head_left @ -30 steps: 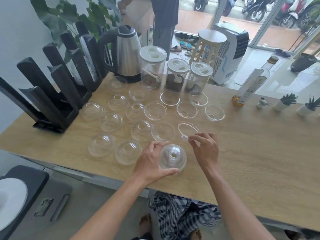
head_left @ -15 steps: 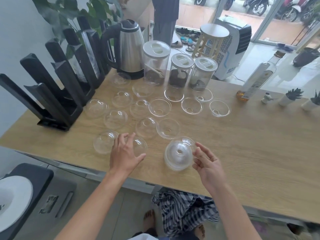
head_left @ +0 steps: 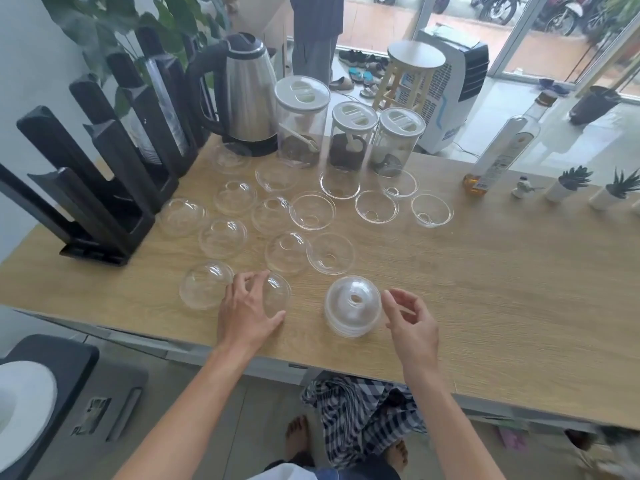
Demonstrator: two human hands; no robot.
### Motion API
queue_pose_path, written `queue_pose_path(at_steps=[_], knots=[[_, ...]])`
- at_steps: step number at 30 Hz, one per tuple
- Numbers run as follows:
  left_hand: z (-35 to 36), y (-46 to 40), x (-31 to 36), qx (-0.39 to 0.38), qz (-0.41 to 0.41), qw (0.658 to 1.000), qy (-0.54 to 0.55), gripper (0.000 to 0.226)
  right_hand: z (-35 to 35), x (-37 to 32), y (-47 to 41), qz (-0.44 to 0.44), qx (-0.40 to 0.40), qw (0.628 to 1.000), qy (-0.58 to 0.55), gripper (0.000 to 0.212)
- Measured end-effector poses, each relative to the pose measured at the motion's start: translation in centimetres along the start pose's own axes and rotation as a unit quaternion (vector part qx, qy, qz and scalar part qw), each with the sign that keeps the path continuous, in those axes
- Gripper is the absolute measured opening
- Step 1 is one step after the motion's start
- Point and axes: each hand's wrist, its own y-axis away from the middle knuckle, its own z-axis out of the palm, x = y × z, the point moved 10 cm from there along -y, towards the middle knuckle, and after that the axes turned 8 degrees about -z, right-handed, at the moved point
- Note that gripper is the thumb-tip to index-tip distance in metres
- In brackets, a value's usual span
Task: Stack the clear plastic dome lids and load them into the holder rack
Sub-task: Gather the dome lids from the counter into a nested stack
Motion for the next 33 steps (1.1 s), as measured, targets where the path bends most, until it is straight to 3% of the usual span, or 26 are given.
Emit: queue_pose_path(at_steps=[3,6,12,18,22,25,33], knots=[[0.1,0.1,0.0,0.003,0.005,1.000,0.009,0.084,1.6,-2.2,0.8,-0.153,-0.085,0.974,0.144,0.068],[-0.3,0.3,0.2,0.011,0.009,1.000,0.025,0.084,2.7,-1.8,0.7,-0.198,-0.113,0.952,0.203,0.074],[-2.9,0.8,3.1,0.050,0.057,0.992,0.102,0.080,2.7,-0.7,0.5,-0.172,-0.112,0.965,0.162,0.072],[-4.3,2.5,9.7,0.053,0.155,0.971,0.175,0.081,1.8,-0.9,0.5,-0.165,-0.119,0.971,0.128,0.073],[-1.7,3.5,13.3,0.005,0.209,0.967,0.147,0.085,-0.4,-0.4,-0.3,-0.100,-0.061,0.993,0.034,0.047],[0.9,4.2,14.5,-0.024,0.238,0.965,0.107,0.085,-1.6,0.4,-0.8,-0.063,-0.024,0.998,-0.022,0.044],[4.5,4.6,13.4,-0.070,0.230,0.968,0.076,0.089,-1.4,0.5,-1.2,-0.059,-0.039,0.997,-0.036,0.031]])
